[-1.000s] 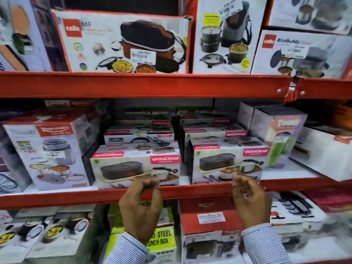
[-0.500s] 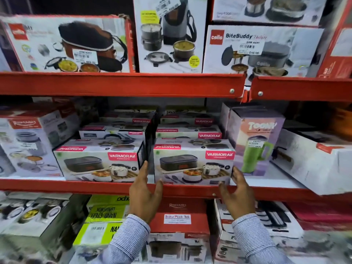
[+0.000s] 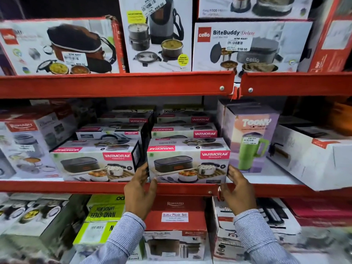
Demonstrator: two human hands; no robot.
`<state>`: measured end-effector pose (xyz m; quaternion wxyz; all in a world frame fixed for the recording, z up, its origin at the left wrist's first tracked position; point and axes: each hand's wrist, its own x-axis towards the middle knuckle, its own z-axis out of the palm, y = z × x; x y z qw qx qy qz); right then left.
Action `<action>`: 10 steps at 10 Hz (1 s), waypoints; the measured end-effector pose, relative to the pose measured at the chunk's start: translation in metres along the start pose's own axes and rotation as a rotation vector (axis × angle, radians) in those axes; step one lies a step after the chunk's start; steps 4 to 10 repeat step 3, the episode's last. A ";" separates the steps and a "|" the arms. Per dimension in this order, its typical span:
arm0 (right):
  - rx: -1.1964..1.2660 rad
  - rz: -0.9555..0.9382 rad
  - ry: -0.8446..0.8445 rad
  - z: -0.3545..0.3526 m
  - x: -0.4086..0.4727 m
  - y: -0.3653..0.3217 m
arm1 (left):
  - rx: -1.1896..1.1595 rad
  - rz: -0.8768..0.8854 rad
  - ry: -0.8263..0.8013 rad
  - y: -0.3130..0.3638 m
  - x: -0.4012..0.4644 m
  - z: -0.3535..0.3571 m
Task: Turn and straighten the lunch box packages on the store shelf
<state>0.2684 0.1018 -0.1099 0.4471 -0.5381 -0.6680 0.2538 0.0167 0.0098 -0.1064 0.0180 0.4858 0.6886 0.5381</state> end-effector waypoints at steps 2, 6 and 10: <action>0.033 0.043 -0.008 -0.003 -0.010 -0.005 | -0.012 -0.014 -0.030 0.003 -0.004 -0.008; -0.018 -0.075 0.126 -0.008 -0.016 -0.026 | -0.001 0.081 0.031 0.018 -0.003 -0.016; -0.018 -0.075 0.126 -0.008 -0.016 -0.026 | -0.001 0.081 0.031 0.018 -0.003 -0.016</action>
